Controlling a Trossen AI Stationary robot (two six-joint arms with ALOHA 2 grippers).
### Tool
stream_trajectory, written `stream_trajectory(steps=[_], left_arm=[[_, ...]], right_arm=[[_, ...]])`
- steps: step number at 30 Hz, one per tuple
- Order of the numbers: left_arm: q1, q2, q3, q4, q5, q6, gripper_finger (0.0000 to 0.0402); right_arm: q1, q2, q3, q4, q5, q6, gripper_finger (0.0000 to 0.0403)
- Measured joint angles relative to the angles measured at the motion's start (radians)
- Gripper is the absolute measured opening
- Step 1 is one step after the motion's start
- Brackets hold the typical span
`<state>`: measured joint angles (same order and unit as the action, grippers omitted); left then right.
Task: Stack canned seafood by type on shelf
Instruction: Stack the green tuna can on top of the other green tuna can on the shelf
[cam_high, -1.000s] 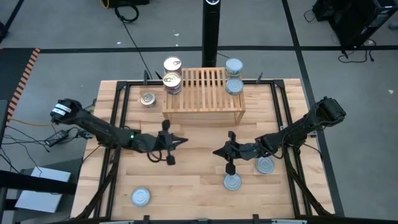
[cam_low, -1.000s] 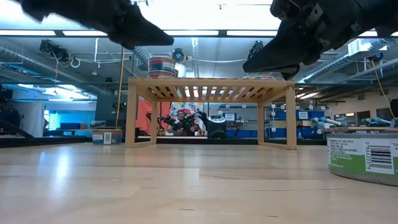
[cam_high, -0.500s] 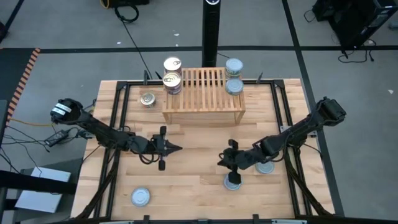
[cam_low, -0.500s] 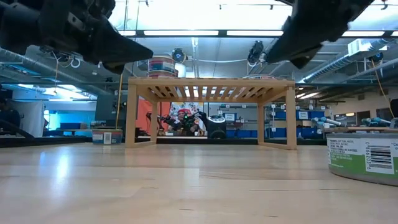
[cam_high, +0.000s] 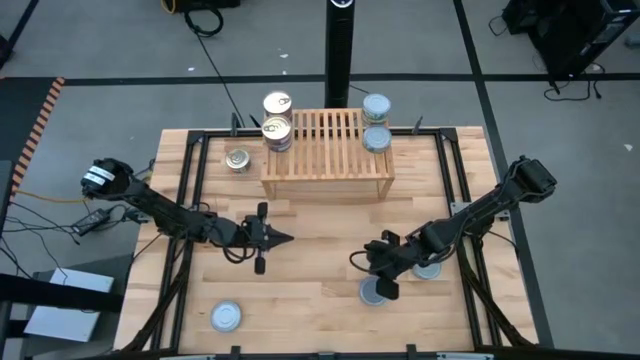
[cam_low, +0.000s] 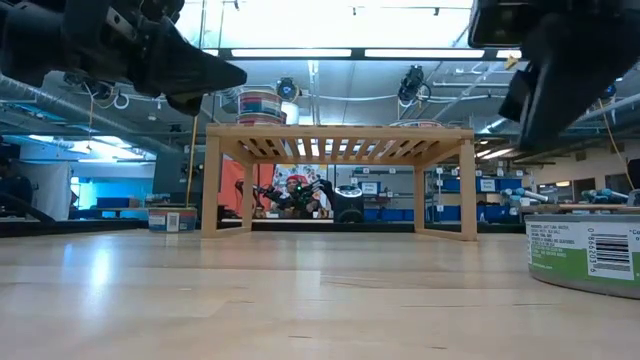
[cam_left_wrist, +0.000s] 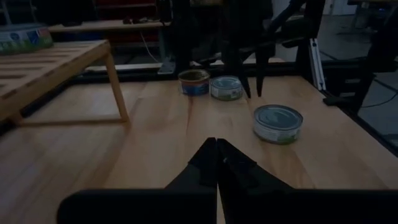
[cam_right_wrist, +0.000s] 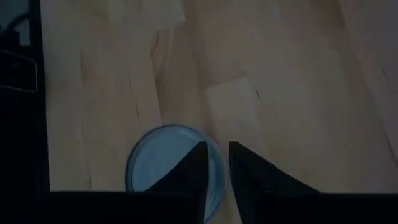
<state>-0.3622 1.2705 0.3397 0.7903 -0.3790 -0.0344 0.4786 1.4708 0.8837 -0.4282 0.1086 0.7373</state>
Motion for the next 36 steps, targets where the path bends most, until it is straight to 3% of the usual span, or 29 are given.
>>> stream_trajectory(steps=[13, 21, 26, 36], left_arm=[[0.000, 0.000, 0.000, -0.009, 0.000, 0.000, 0.0003], [0.000, 0.000, 0.000, -0.012, 0.000, -0.023, 0.0003], [0.000, 0.000, 0.000, -0.023, 0.011, -0.025, 0.0003], [0.000, 0.000, 0.000, -0.030, 0.015, -0.020, 0.0003]], right_arm=[[-0.056, 0.167, 0.003, 0.027, -0.145, -0.088, 0.0070], [-0.118, 0.174, 0.002, 0.053, -0.240, -0.195, 0.0009], [-0.160, 0.175, 0.002, 0.055, -0.233, -0.225, 0.0009], [-0.177, 0.171, 0.064, -0.022, -0.084, -0.286, 0.0004]])
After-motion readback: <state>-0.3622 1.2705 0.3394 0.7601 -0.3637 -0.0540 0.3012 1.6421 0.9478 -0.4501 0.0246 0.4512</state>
